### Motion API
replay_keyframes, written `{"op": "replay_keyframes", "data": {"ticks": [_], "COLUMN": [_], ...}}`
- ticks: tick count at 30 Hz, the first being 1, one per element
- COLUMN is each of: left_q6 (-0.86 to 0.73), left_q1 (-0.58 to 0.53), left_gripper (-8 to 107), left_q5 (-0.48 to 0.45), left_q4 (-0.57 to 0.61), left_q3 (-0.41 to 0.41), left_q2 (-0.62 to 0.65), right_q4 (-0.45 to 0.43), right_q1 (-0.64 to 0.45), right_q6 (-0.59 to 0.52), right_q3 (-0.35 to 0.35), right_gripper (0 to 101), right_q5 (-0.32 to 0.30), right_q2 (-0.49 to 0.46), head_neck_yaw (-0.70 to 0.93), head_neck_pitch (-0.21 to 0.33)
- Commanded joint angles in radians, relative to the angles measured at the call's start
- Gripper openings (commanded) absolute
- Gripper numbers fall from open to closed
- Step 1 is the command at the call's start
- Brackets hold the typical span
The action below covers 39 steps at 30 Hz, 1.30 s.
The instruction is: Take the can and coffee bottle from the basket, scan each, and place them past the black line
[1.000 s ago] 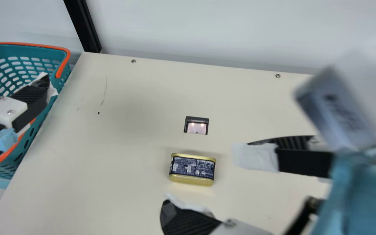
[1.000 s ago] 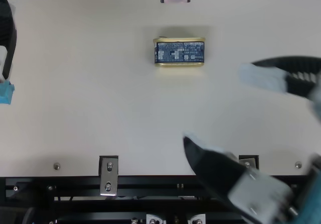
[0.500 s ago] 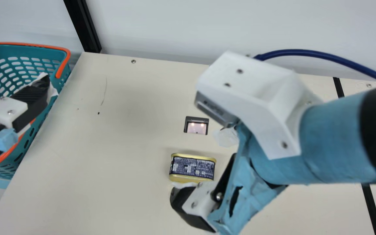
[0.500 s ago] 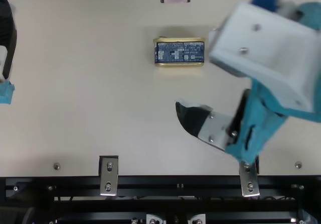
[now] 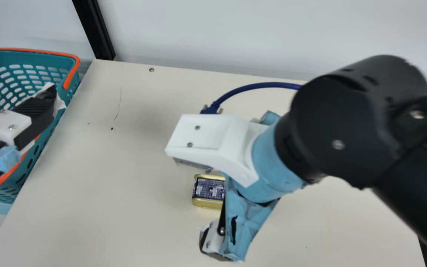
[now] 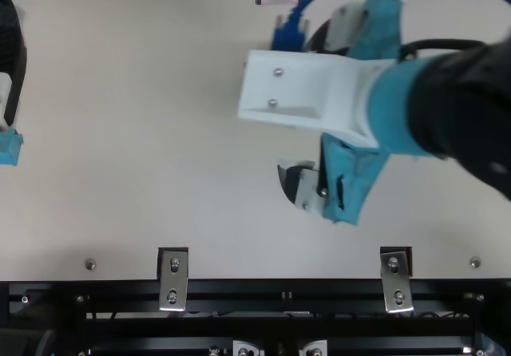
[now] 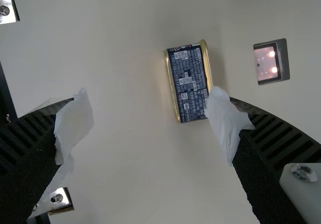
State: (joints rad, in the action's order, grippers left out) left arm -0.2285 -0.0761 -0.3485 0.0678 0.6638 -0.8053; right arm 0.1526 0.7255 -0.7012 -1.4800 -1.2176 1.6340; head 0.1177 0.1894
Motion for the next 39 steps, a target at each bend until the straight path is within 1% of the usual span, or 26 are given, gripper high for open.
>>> {"op": "replay_keyframes", "data": {"ticks": [1,10,24,33,39], "left_q6": [0.0,0.0,0.0,0.0,0.0], "left_q1": [0.0,0.0,0.0,0.0,0.0], "left_gripper": [90,90,90,90,90], "left_q5": [0.0,0.0,0.0,0.0,0.0], "left_q4": [0.0,0.0,0.0,0.0,0.0], "left_q3": [0.0,0.0,0.0,0.0,0.0], "left_q2": [0.0,0.0,0.0,0.0,0.0], "right_q4": [-0.03,-0.097,-0.153,-0.166,-0.169], "right_q1": [0.007,0.031,0.063,0.04,0.018], "right_q6": [-0.014,-0.057,-0.098,-0.126,-0.134], "right_q3": [-0.017,-0.086,-0.177,-0.208,-0.202], "right_gripper": [101,101,101,101,101], "right_q5": [-0.002,-0.002,-0.002,-0.002,-0.002], "right_q2": [0.033,0.148,0.299,0.371,0.397], "head_neck_yaw": [0.0,0.0,0.0,0.0,0.0], "head_neck_pitch": [0.002,0.002,0.002,0.002,0.002]}}
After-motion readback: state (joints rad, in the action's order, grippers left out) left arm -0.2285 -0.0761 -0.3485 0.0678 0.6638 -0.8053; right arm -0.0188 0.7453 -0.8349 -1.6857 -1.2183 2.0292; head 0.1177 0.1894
